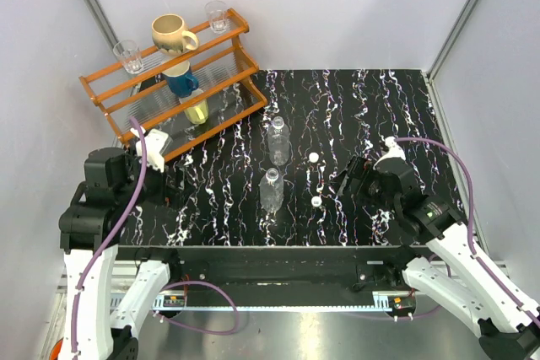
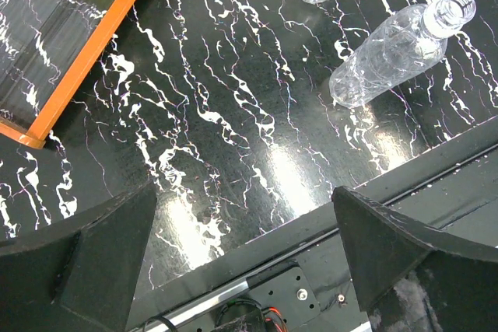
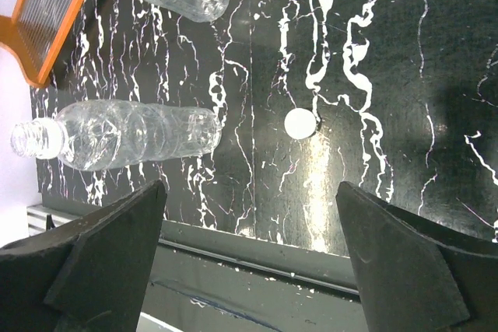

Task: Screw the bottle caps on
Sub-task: Pick up the bottle cap from the center of the board.

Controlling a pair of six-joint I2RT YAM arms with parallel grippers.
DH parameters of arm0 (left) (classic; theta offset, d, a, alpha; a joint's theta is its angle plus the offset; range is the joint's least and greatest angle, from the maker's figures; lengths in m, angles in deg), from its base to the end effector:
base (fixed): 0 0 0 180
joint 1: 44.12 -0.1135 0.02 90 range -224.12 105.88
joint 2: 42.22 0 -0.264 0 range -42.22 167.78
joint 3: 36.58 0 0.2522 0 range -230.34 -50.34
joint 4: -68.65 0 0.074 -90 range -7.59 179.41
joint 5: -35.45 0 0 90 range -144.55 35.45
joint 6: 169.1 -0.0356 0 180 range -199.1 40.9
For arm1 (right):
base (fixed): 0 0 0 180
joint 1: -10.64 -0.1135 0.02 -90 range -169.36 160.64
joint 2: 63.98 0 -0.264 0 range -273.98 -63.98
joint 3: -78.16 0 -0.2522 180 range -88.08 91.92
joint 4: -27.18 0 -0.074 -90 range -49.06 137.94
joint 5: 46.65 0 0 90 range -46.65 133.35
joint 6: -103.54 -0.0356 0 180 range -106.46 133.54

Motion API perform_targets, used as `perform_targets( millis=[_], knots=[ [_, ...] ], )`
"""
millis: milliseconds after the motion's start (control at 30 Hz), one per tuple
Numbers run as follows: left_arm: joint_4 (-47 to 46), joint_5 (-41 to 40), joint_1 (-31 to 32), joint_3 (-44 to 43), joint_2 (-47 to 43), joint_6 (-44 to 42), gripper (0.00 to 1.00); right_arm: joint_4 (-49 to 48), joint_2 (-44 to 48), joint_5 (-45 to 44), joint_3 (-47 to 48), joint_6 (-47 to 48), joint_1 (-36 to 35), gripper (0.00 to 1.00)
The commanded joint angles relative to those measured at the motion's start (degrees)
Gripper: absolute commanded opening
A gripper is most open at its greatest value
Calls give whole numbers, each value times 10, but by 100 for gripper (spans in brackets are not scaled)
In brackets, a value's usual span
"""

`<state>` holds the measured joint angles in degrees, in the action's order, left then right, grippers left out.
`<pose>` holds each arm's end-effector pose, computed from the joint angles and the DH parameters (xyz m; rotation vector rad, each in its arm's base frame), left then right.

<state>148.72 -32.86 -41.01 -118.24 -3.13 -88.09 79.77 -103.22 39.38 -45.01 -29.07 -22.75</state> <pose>0.0849 -0.0178 0.3854 0.4356 2.1514 -0.3628 0.1230 0.0781 0.2939 0.2224 2.2503 0.6629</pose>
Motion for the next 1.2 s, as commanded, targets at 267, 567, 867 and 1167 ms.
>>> perform_targets(
  millis=[267,567,867,1167],
  knots=[
    [-17,-13,0,-13,-4,-3,99,-12,-119,-28,28,20,-4,83],
    [-17,-21,0,-7,-12,-8,99,-113,-284,-38,29,32,-4,74],
    [-14,-19,0,-3,-11,-12,99,-198,-327,-28,-21,22,-4,65],
    [-17,-21,0,0,-11,-14,99,-232,-352,-24,-58,21,-5,58]
  ],
)
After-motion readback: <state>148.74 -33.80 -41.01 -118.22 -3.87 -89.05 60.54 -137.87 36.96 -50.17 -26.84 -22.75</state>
